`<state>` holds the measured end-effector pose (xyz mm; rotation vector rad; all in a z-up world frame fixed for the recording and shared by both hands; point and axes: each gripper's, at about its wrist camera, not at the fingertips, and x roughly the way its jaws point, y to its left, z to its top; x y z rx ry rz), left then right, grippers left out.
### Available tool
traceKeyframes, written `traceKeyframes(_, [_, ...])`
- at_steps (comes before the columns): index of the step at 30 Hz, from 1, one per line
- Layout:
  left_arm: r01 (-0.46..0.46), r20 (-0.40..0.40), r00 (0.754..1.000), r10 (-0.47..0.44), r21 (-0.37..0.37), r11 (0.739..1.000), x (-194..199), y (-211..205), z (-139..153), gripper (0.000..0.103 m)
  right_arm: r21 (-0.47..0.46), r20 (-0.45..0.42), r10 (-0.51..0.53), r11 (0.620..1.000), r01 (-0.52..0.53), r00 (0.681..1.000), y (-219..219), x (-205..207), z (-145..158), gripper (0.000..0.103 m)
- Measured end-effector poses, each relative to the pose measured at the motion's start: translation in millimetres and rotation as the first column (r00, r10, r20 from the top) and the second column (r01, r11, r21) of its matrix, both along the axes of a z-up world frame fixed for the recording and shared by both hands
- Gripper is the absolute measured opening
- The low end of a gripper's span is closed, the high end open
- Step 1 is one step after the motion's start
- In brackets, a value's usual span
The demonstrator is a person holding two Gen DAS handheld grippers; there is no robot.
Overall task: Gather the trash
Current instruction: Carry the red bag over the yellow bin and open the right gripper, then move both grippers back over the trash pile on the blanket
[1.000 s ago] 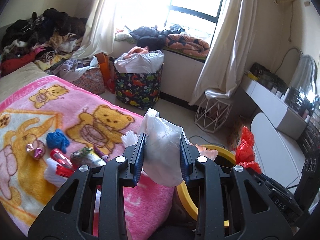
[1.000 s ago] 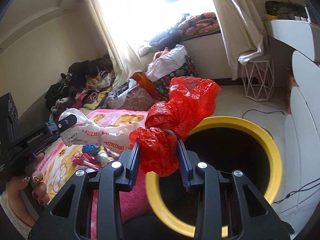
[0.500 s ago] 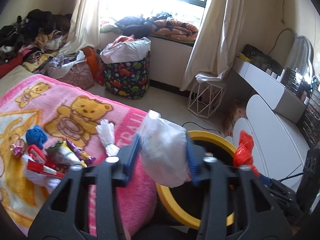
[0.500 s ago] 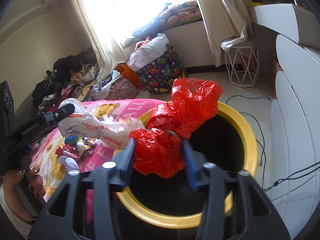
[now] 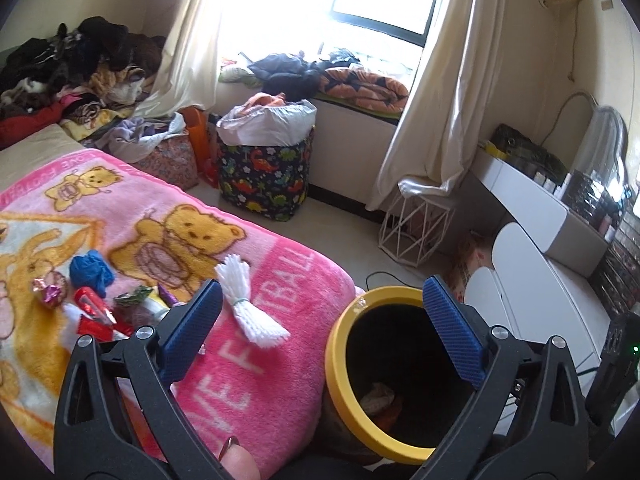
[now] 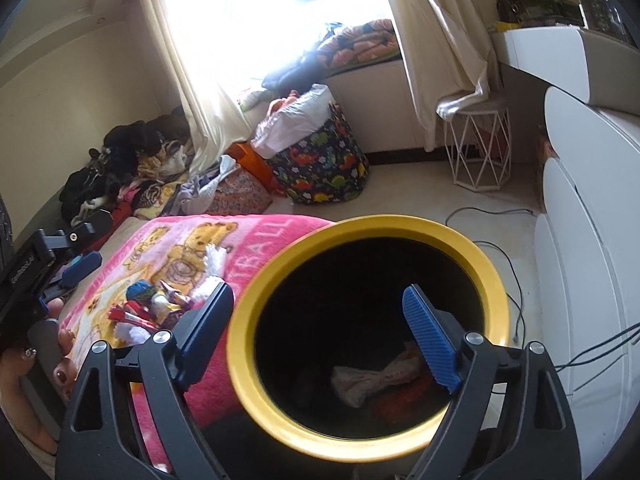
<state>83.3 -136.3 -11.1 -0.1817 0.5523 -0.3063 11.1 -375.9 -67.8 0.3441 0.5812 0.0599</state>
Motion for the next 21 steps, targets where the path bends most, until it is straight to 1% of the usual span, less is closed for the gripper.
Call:
traceKeyframes(7, [-0.044,0.010,0.999,0.044,-0.017,0.999,-2,24,4,0.092,-0.026,0.035,0.062,0.998,-0.061,0.997,26,4,13,0.087])
traceKeyframes(15, [-0.096,0.014,0.995,0.096,-0.030,0.995,-4,53,6,0.092,-0.067,0.043,0.140,0.988,-0.137,0.989,66,13,20,0.090])
traceKeyframes(21, [-0.138,0.020,0.990,0.139,-0.039,0.990,-5,75,9,0.092,-0.093,0.043,0.209,0.974,-0.205,0.977,95,22,24,0.090])
